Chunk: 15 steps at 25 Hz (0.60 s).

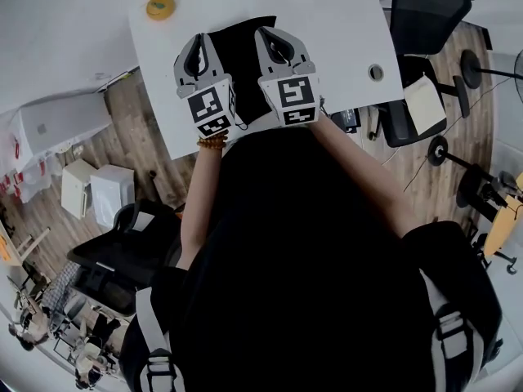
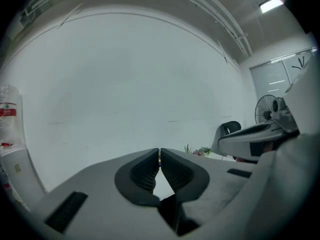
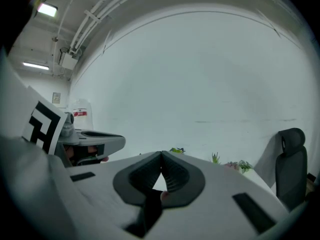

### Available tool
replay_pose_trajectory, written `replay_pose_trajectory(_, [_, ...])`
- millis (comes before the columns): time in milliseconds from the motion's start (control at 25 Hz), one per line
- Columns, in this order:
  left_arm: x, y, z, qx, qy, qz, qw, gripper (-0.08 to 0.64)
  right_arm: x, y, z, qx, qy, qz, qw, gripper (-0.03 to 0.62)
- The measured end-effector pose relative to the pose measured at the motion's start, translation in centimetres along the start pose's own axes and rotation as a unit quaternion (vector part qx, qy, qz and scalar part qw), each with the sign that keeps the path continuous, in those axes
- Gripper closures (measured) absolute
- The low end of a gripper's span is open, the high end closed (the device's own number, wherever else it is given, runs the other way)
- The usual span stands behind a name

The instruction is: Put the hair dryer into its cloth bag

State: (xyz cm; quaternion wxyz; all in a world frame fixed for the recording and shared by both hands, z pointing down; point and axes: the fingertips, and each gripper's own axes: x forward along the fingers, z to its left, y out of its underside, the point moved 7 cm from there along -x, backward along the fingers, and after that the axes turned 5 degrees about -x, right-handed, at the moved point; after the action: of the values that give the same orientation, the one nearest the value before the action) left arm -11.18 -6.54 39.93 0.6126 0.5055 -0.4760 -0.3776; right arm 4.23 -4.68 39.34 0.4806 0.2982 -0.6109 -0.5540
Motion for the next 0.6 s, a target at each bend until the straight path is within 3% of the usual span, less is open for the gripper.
replay_pose_trajectory(200, [-0.1,0.5,-0.2,0.005,0.009,0.001,0.9999,0.531,0.1,1.1,1.8,-0.006,-0.030,0.013,0.999,0.563])
replay_pose_trajectory(600, [-0.1,1.1,-0.2,0.006,0.012,0.006,0.9999,0.531,0.0,1.7,1.6,0.004,-0.036,0.021,0.999,0.563])
